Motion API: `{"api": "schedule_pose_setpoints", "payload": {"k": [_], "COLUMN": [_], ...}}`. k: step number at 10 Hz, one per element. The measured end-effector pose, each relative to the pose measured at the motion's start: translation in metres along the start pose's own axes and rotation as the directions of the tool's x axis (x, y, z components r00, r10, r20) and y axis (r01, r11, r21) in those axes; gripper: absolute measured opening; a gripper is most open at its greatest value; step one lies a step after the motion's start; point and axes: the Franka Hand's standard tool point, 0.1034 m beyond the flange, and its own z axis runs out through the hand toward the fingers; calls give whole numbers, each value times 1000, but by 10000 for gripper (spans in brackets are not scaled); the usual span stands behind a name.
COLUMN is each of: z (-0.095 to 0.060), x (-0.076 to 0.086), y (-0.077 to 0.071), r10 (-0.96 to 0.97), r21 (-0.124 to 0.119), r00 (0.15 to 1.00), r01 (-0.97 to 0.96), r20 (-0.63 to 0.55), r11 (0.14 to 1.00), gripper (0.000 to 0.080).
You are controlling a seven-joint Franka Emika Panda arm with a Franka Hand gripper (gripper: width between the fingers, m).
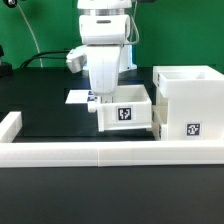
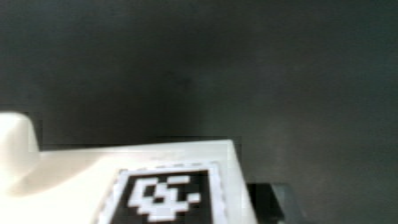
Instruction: Assemble drawer
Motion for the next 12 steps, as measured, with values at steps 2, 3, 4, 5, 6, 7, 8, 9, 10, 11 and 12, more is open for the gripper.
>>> {"api": "schedule_pose_setpoints", "payload": {"k": [2, 3, 4, 5, 6, 7, 8, 9, 10, 11, 12], "z": [-2, -4, -4, -3, -3, -3, -3, -3, -4, -6, -9], "x": [6, 9, 13, 17, 17, 18, 20, 24, 26, 26, 26], "y": [0, 1, 1, 0, 0, 0, 0, 0, 0, 0, 1], "r10": [-14, -21, -26, -32, -30, -27, -21, -20, -22, -23, -24], "r21": [3, 3, 4, 4, 4, 5, 4, 4, 4, 2, -1], "r00": [1000, 1000, 1000, 999, 1000, 1000, 1000, 1000, 1000, 1000, 1000], "r01": [14, 21, 26, 32, 30, 27, 21, 20, 22, 23, 24], "r20": [3, 5, 5, 5, 5, 5, 5, 4, 4, 5, 6], "r11": [1000, 1000, 1000, 999, 1000, 1000, 1000, 1000, 1000, 1000, 1000], "gripper": [77, 77, 77, 77, 77, 77, 77, 77, 77, 77, 77]}}
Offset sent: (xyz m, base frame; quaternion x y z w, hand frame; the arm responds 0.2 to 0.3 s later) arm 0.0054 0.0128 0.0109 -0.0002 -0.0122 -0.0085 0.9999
